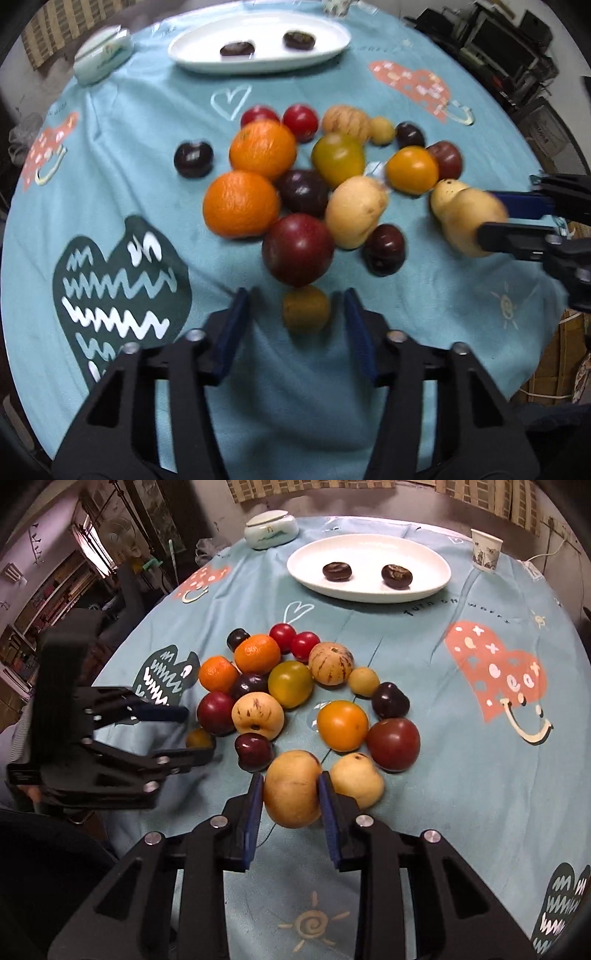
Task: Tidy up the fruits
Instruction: 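Grasp a yellow pear with the right gripper while the left grasps a small yellow fruit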
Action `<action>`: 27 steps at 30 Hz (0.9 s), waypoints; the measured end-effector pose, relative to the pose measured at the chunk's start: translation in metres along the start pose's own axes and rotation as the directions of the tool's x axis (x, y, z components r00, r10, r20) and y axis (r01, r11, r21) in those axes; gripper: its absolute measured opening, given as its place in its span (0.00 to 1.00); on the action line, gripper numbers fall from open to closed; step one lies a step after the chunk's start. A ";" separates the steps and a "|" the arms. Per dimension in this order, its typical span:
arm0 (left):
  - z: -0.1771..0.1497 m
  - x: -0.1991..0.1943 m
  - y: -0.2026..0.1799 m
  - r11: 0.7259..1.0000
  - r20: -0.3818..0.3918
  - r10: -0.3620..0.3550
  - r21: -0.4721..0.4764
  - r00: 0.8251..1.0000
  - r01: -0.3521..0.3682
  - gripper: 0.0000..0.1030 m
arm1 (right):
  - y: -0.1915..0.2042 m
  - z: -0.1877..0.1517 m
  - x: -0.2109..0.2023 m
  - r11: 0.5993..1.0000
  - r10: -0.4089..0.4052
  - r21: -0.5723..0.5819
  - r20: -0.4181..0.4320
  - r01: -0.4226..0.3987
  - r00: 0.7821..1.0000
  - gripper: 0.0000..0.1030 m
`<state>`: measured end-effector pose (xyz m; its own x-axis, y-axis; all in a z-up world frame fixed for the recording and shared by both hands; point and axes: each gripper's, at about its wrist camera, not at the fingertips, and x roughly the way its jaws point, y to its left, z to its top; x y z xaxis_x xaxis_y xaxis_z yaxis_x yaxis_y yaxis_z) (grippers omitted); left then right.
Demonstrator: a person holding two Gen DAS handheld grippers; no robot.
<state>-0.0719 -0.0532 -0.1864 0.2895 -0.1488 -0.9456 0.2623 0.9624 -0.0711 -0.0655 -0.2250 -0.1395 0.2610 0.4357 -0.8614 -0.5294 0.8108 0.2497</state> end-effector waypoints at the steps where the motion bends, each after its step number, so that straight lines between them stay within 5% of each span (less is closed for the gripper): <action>1: 0.000 0.003 0.001 1.000 -0.014 -0.004 -0.008 1.000 0.004 0.40 | 0.000 0.000 -0.001 1.000 0.002 0.000 0.003 -0.002 1.000 0.30; 4: -0.003 0.000 0.000 1.000 -0.004 -0.014 0.001 1.000 0.014 0.27 | 0.000 0.000 -0.004 1.000 0.007 -0.002 0.009 -0.007 1.000 0.30; 16: 0.018 -0.075 0.021 0.998 0.142 -0.052 -0.026 0.989 0.056 0.26 | -0.008 0.016 -0.021 0.999 0.033 0.027 0.072 -0.036 0.997 0.30; 27: 0.150 -0.107 0.030 1.000 0.313 -0.019 0.007 0.950 0.018 0.26 | -0.033 0.111 -0.063 0.999 -0.007 0.039 0.287 -0.005 0.958 0.30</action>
<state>0.0435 -0.0429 -0.0399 0.5580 -0.2308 -0.7971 0.2735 0.9580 -0.0859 0.0254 -0.2357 -0.0446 0.4850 0.5242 -0.7000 -0.4987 0.8233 0.2710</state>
